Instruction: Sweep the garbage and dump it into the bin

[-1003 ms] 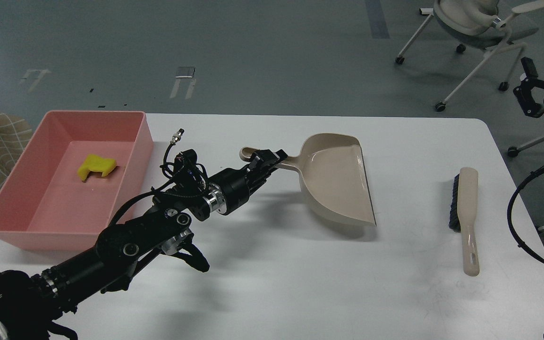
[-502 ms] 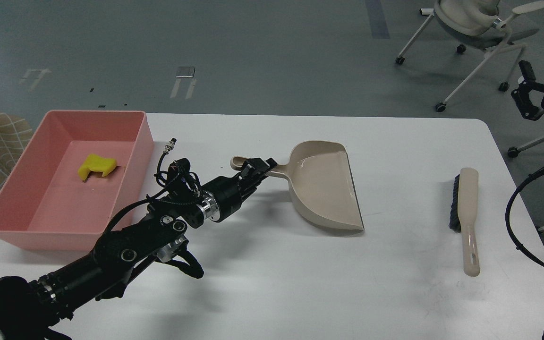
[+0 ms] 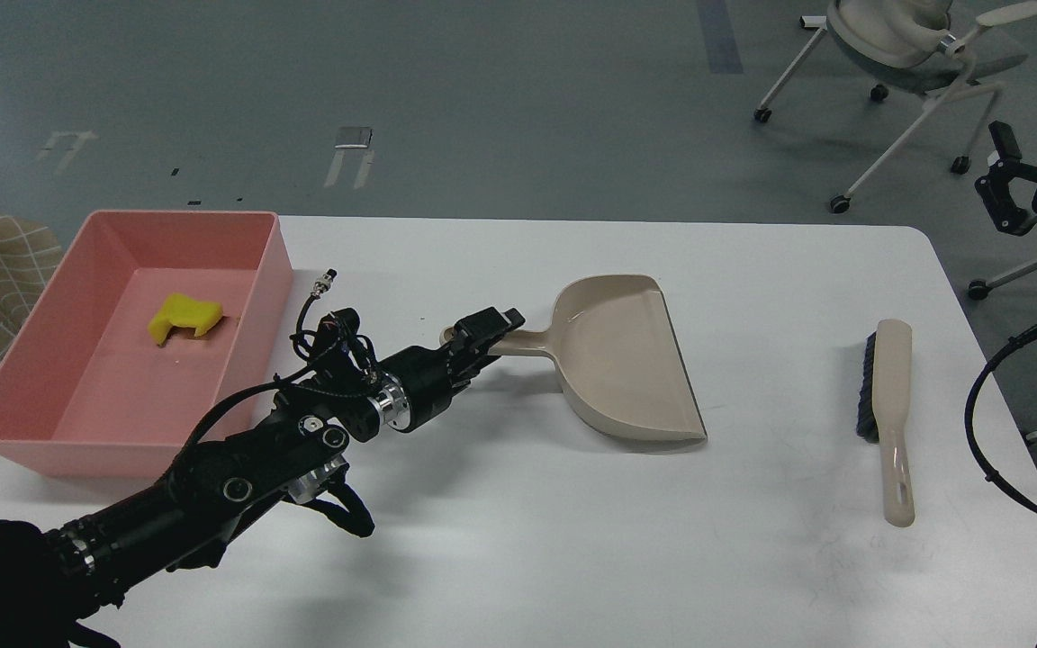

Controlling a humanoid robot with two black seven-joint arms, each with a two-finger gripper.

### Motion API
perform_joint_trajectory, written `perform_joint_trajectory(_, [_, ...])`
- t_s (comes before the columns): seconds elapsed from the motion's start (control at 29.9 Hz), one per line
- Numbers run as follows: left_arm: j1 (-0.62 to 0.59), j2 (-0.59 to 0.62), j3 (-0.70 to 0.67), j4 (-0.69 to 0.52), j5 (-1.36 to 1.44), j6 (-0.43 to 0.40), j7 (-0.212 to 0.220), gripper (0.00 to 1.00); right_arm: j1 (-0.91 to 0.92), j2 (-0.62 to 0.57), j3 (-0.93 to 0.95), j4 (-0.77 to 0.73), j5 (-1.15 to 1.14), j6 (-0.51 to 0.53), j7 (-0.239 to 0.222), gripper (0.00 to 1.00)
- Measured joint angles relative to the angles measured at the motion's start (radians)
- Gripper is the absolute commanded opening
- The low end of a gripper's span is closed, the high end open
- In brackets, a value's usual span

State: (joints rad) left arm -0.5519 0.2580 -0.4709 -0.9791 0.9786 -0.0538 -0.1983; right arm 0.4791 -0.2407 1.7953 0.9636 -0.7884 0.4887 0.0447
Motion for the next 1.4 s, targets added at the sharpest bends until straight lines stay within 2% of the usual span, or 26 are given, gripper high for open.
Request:
perform_joint_trajectory(0.6, [-0.002, 0.087, -0.005, 0.0, -0.014, 0.0, 0.002, 0.78, -0.007, 0.005, 0.001, 0.002, 0.0, 0.0, 0.001, 1.0])
perform_joint_trajectory(0.77, [-0.002, 0.159, -0.019, -0.011, -0.027, -0.003, -0.003, 0.8, -0.007, 0.005, 0.001, 0.002, 0.001, 0.0, 0.0, 1.0])
perform_joint_trajectory(1.04, [-0.052, 0.228, -0.047, -0.019, -0.225, -0.014, -0.008, 0.84, -0.026, -0.001, 0.003, 0.008, 0.001, 0.0, 0.0, 1.0])
perform_joint_trajectory(1.07, [-0.059, 0.231, -0.053, -0.024, -0.243, -0.014, -0.008, 0.88, -0.023, -0.002, 0.005, 0.011, 0.001, 0.0, 0.0, 1.0])
perform_joint_trajectory(1.27, [-0.084, 0.246, -0.168, -0.065, -0.333, -0.049, -0.009, 0.96, 0.019, -0.006, 0.012, 0.015, 0.004, -0.041, -0.003, 1.0])
perform_joint_trajectory(1.4, [-0.088, 0.239, -0.319, -0.072, -0.398, -0.072, -0.01, 0.97, 0.06, -0.005, 0.012, 0.01, 0.009, -0.061, -0.003, 1.0])
